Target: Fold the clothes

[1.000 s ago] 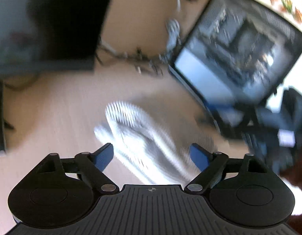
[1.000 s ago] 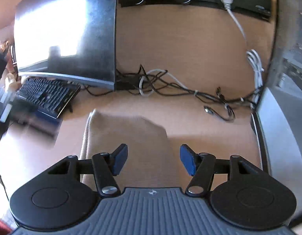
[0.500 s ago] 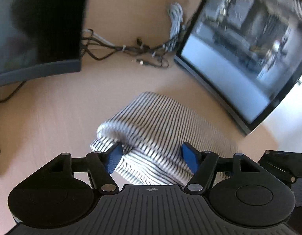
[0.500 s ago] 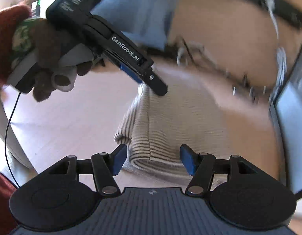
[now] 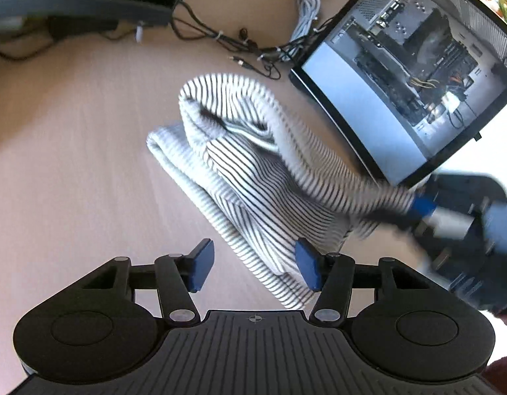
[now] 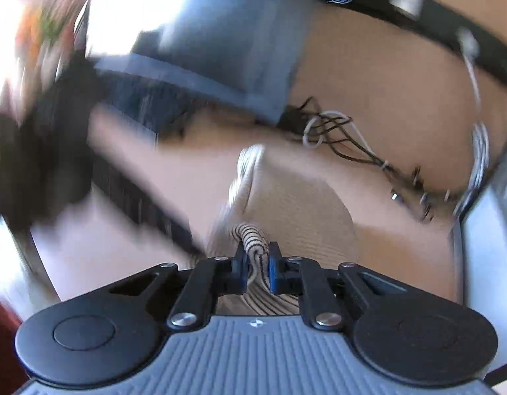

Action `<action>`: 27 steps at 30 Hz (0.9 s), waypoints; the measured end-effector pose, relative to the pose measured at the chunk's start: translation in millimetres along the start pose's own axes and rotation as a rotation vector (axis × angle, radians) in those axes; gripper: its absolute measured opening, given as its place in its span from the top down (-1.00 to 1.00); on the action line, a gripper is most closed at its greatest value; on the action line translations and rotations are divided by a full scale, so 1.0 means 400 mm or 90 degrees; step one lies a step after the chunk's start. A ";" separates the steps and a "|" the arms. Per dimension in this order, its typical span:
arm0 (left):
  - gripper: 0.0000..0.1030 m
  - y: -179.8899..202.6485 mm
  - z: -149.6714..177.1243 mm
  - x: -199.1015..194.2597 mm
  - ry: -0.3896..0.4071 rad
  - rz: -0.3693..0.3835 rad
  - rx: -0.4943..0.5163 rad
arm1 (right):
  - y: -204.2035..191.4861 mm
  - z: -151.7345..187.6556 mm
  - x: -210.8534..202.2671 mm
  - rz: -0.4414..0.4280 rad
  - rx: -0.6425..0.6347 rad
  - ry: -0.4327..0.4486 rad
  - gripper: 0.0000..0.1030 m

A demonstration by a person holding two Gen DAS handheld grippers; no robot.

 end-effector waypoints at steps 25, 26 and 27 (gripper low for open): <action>-0.49 -0.027 0.000 -0.092 -0.008 -0.085 0.087 | -0.038 0.034 0.145 -0.130 0.162 -0.117 0.68; -0.40 -0.040 -0.013 -0.123 0.009 -0.085 0.069 | -0.050 0.037 0.149 -0.119 0.142 -0.118 0.67; -0.35 -0.044 -0.035 -0.155 0.033 -0.071 0.049 | -0.061 0.041 0.153 -0.108 0.124 -0.117 0.67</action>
Point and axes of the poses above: each gripper's, at about its wrist camera, not at the fingertips, and x roughly the way its jaws point, y to its right, z to its underside, the point moved 8 cm from there along x, roughly the way its jaws point, and after that the axes turned 6 degrees about -y, right-handed, at the moved point
